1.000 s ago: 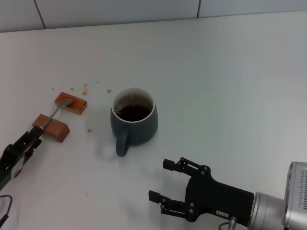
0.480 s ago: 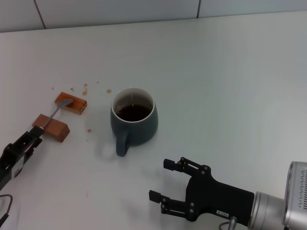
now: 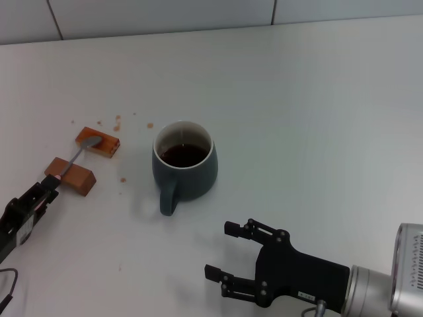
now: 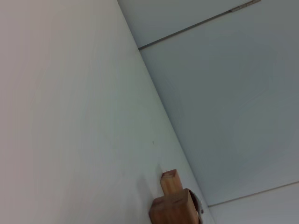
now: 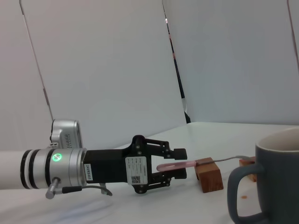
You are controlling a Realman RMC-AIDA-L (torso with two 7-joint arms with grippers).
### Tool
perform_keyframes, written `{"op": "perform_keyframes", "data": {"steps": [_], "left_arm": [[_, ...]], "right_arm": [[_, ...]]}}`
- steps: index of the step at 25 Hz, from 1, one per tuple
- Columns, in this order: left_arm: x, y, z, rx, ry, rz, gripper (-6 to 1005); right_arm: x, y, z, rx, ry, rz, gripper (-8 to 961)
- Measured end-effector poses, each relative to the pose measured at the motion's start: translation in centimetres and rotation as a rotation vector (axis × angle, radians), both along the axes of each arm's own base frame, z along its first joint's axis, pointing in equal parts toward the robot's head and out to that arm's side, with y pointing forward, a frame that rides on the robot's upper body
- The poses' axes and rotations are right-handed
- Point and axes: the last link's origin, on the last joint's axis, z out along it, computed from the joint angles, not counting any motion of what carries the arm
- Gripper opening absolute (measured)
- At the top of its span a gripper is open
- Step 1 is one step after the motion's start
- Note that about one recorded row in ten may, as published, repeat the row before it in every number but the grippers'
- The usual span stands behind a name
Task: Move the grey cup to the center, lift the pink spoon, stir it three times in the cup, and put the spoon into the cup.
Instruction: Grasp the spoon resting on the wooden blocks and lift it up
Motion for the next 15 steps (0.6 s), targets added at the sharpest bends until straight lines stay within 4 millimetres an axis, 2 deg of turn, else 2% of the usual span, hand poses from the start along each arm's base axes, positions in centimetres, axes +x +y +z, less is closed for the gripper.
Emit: {"op": "perform_keyframes", "data": {"steps": [15], "left_arm": [[0.04, 0.04, -0.02, -0.003, -0.008, 0.002, 340]], "right_arm": [[-0.01, 0.04, 0.01, -0.001, 0.000, 0.000, 825]]}}
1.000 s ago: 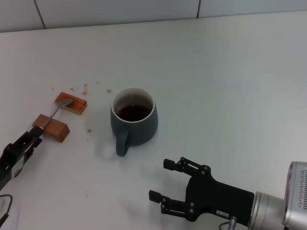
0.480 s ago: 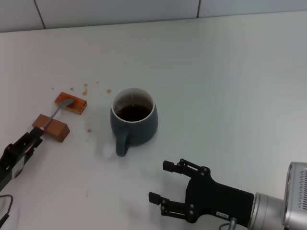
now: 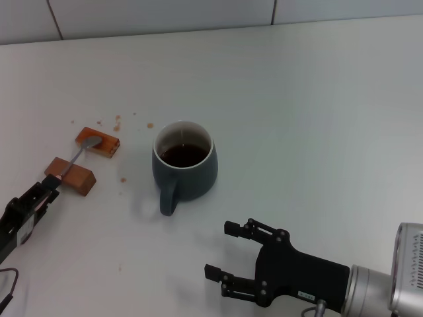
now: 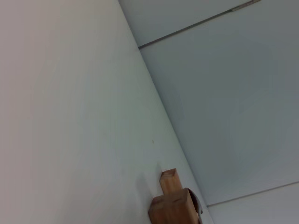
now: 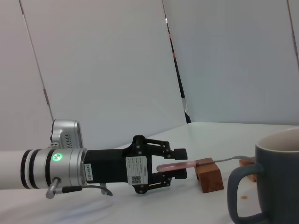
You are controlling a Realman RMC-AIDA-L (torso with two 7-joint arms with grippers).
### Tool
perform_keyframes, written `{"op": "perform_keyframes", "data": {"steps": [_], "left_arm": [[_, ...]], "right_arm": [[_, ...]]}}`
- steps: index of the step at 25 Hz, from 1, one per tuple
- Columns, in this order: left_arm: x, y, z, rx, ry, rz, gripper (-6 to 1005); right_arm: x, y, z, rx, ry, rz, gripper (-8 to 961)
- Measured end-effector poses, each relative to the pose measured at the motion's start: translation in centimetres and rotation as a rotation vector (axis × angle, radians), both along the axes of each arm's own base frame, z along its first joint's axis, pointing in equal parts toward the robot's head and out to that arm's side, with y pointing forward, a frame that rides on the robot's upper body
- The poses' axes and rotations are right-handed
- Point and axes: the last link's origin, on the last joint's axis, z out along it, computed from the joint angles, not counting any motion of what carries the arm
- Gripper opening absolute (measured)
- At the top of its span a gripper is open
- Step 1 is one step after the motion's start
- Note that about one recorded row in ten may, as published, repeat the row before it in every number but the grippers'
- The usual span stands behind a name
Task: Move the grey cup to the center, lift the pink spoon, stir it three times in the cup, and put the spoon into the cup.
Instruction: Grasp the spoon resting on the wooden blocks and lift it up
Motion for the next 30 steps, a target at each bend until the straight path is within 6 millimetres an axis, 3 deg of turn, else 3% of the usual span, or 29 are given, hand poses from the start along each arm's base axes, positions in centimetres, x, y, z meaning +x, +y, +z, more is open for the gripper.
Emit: {"op": "perform_keyframes", "data": {"steps": [19, 24, 30], "left_arm": [[-0.11, 0.55, -0.14, -0.008, 0.002, 0.019, 187], [-0.39, 0.35, -0.01, 0.000, -0.025, 0.049, 211], [-0.23, -0.05, 0.07, 0.009, -0.062, 0.053, 318]], "right_arm": [[0.00, 0.00, 0.00, -0.001, 0.001, -0.001, 825], [0.00, -0.02, -0.01, -0.002, 0.000, -0.001, 825], [0.00, -0.02, -0.01, -0.002, 0.000, -0.001, 825]]}}
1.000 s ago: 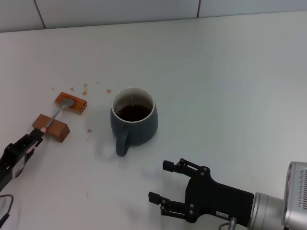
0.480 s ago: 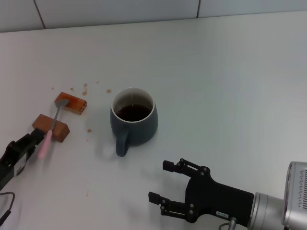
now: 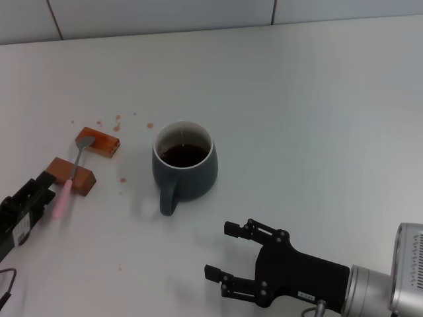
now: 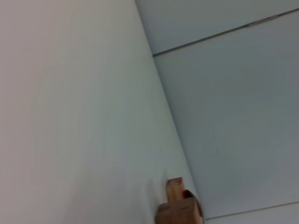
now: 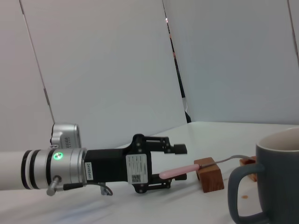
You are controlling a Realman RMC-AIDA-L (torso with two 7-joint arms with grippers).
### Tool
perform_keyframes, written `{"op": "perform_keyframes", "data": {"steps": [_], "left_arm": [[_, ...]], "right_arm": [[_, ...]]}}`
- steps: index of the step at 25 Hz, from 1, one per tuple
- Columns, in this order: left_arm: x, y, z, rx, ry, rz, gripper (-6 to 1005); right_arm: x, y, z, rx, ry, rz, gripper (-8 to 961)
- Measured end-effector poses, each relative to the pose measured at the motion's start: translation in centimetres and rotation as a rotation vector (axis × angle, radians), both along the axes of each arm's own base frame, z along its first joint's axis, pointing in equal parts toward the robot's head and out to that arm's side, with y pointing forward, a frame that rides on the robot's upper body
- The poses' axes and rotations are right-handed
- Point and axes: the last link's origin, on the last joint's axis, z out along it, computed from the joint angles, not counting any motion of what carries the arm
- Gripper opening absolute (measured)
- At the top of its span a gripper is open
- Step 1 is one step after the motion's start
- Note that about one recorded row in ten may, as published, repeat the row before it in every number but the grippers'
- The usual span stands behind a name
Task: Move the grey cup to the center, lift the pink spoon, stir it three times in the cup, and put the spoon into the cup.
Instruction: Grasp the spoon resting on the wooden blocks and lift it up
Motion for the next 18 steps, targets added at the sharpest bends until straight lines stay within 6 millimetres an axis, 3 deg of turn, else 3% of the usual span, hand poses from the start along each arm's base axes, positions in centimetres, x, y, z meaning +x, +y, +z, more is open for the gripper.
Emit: {"op": "perform_keyframes", "data": {"steps": [5, 9, 18], "left_arm": [[0.25, -0.18, 0.07, 0.006, -0.030, -0.006, 408], [0.32, -0.31, 0.07, 0.005, -0.048, -0.003, 564], [0.36, -0.55, -0.11, 0.001, -0.064, 0.004, 557]], "right_arm": [[0.00, 0.00, 0.00, 0.000, 0.000, 0.000, 824], [0.00, 0.00, 0.00, 0.000, 0.000, 0.000, 824], [0.00, 0.00, 0.00, 0.000, 0.000, 0.000, 824]]}}
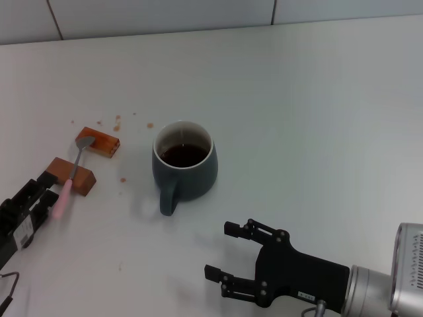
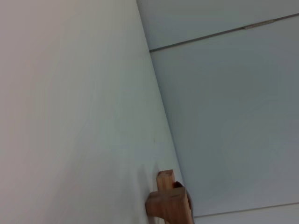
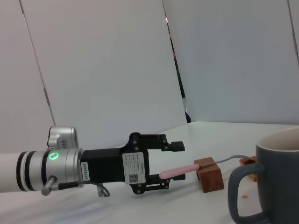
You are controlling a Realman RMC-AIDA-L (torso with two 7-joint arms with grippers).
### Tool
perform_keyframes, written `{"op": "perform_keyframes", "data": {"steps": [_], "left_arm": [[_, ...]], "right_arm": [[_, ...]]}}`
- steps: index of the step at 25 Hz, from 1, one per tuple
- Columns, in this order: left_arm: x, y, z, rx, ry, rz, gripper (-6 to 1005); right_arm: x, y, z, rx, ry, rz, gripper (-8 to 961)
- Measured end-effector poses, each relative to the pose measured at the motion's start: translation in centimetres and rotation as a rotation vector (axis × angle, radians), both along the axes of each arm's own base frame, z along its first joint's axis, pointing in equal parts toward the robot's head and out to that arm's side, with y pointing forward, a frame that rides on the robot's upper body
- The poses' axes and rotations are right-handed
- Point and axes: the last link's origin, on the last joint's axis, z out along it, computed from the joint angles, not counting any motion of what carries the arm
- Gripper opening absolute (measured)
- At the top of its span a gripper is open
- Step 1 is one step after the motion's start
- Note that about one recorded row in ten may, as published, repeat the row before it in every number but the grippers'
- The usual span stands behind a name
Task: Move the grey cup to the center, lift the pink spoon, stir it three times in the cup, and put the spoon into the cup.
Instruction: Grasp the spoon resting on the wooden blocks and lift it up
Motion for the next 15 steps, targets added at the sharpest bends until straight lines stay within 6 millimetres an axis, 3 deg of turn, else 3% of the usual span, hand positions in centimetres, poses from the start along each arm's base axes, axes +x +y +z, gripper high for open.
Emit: {"op": "perform_keyframes", "data": {"steps": [15], "left_arm": [[0.65, -0.39, -0.53, -0.010, -0.043, -0.014, 555]], "right_arm": [[-0.01, -0.06, 0.01, -0.001, 0.002, 0.001, 824]]}}
